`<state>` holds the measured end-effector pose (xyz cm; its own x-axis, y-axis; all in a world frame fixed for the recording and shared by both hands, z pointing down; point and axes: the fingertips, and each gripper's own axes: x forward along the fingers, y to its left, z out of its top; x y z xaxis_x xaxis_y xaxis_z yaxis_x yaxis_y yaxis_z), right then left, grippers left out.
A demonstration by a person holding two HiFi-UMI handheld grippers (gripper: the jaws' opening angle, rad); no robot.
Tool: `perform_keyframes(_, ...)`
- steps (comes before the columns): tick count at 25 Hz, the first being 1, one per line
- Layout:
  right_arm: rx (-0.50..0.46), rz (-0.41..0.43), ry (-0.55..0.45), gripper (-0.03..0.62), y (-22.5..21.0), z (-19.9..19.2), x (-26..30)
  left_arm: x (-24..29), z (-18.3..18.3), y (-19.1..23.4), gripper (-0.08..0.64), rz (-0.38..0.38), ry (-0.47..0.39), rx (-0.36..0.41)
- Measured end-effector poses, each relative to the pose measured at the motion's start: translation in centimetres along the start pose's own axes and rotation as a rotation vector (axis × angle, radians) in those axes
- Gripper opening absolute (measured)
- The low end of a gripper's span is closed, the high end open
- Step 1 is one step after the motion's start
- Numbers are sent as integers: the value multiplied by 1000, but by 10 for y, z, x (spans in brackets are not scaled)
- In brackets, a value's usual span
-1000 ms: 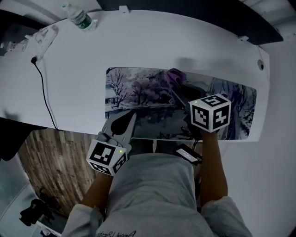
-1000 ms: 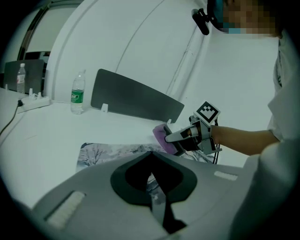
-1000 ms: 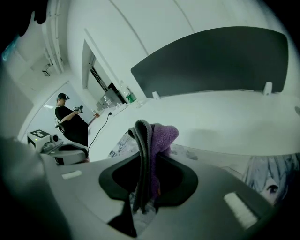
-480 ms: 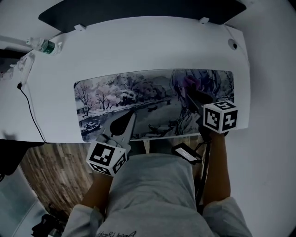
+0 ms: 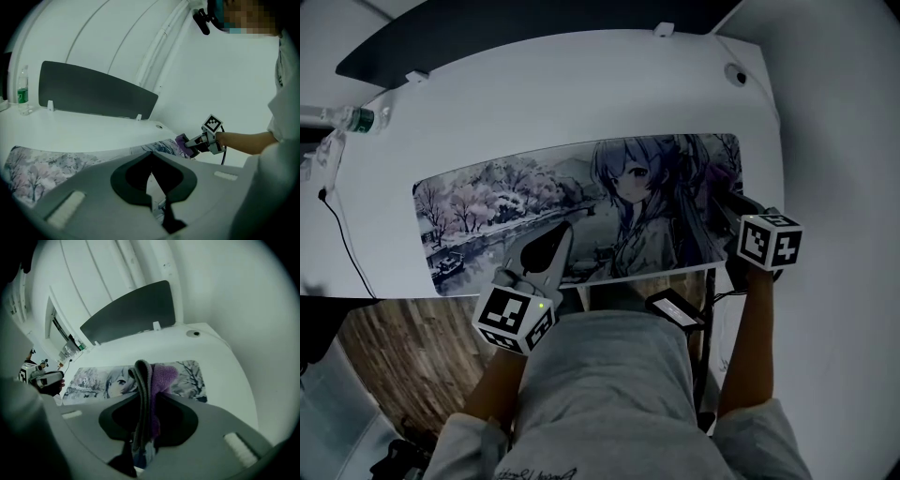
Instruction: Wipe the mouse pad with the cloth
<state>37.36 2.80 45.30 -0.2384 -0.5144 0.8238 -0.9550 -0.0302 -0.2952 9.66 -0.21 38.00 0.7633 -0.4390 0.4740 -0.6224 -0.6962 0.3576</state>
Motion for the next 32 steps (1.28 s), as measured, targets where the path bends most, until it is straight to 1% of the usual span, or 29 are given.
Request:
perform_keyframes(6, 11, -90, 44, 94, -69, -16, -21, 30, -1, -31, 12, -29, 14, -1)
perform_keyframes(9, 27, -113, 69, 94, -94, -23, -21, 37, -3, -39, 14, -30, 22, -2)
perform_keyframes(12, 37, -118, 95, 94, -109, -30, -16, 40, -4, -40, 13, -19, 31, -4)
perform_keyframes(17, 64, -97, 129, 94, -112, -38, 0, 43, -4, -38, 14, 0, 38, -7)
perform_keyframes(20, 80, -93, 130, 94, -110, -38, 5, 45, -3, -37, 14, 2, 40, -4)
perform_keyframes(27, 88, -123, 134, 94, -107, -40, 7, 44, -3, -39, 13, -16, 50, 9)
perform_keyframes(32, 97, -96, 142, 94, -90, -41, 15, 33, -7, -29, 14, -11, 51, 12)
